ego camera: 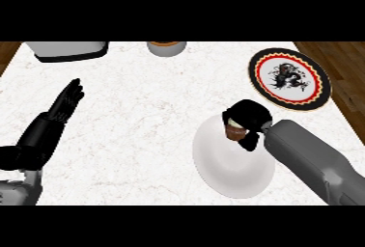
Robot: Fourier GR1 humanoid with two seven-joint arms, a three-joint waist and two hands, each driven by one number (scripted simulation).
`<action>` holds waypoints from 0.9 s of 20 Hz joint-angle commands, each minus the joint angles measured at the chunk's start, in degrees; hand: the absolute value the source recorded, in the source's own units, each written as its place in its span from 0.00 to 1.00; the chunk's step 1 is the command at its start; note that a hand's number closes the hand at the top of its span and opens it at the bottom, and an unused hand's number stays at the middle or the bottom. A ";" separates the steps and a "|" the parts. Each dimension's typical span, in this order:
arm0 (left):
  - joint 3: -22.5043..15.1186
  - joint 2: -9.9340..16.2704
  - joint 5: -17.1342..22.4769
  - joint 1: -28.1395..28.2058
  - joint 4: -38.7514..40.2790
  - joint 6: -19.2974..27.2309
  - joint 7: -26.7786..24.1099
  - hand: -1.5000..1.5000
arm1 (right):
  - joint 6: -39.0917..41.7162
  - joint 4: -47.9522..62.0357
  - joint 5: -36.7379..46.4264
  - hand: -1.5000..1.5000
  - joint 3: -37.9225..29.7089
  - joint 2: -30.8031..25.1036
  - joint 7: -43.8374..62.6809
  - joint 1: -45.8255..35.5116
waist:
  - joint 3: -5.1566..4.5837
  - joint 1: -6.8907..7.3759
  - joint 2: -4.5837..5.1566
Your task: Pick the cupcake from the plate and place it in the plate
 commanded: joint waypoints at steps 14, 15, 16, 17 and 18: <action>1.57 0.89 0.80 4.64 -4.49 -0.64 -0.14 0.50 | -28.27 -49.98 0.78 1.00 -13.16 -28.14 14.95 27.12 | -0.28 0.16 1.52; 0.73 0.64 0.86 3.53 -4.64 -1.50 0.16 0.50 | -28.65 -52.95 1.74 1.00 -14.51 -29.82 17.92 27.76 | -0.27 1.13 1.94; 1.81 1.58 1.36 3.54 -5.39 -1.76 0.46 0.50 | -29.50 -56.50 1.11 1.00 -15.37 -32.22 18.63 30.40 | -0.27 0.42 1.66; 1.20 1.15 1.24 2.63 -6.01 -1.80 1.48 0.50 | -31.07 -57.82 1.27 1.00 -17.72 -33.74 20.44 31.87 | -0.20 2.09 2.26; 0.07 -0.49 -0.41 0.28 -4.06 -0.86 0.81 0.50 | -31.60 -60.51 1.70 1.00 -18.56 -33.82 22.33 33.08 | -0.20 2.87 2.72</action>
